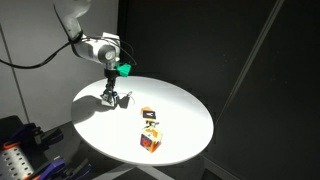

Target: Move the white and blue block to the left

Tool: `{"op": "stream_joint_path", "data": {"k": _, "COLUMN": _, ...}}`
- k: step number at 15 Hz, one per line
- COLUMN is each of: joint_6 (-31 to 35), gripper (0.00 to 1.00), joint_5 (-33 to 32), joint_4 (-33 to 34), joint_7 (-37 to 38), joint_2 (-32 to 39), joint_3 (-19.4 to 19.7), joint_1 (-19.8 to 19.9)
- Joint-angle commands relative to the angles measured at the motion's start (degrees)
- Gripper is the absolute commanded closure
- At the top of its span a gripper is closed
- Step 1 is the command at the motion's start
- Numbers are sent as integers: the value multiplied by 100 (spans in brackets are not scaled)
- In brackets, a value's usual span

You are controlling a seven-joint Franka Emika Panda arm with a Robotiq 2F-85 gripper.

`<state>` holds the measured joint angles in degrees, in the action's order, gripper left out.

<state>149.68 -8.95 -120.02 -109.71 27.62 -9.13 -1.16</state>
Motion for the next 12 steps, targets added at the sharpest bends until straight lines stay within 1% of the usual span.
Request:
{"op": "stream_joint_path", "data": {"k": 1, "joint_6": 46, "gripper": 62, "joint_5": -166, "joint_4": 126, "joint_7": 151, "joint_2": 68, "joint_3": 73, "joint_1": -42}}
{"op": "stream_joint_path", "data": {"k": 2, "joint_6": 48, "gripper": 56, "joint_5": -166, "joint_4": 131, "joint_7": 161, "joint_2": 73, "joint_3": 77, "joint_1": -42}}
{"op": "stream_joint_path", "data": {"k": 6, "joint_6": 62, "gripper": 23, "joint_5": -157, "joint_4": 120, "joint_7": 174, "joint_2": 71, "joint_3": 79, "joint_1": -35}}
{"op": "stream_joint_path", "data": {"k": 8, "joint_6": 69, "gripper": 8, "joint_5": -143, "joint_4": 93, "joint_7": 166, "joint_2": 45, "joint_3": 69, "joint_1": -24}}
{"op": "stream_joint_path", "data": {"k": 9, "joint_6": 69, "gripper": 2, "joint_5": -143, "joint_4": 87, "joint_7": 173, "joint_2": 38, "joint_3": 70, "joint_1": -26}}
{"op": "stream_joint_path", "data": {"k": 10, "joint_6": 65, "gripper": 0, "joint_5": -139, "joint_4": 76, "joint_7": 176, "joint_2": 25, "joint_3": 70, "joint_1": -23}}
{"op": "stream_joint_path", "data": {"k": 12, "joint_6": 34, "gripper": 0, "joint_5": -108, "joint_4": 37, "joint_7": 128, "joint_2": -27, "joint_3": 41, "joint_1": 10}}
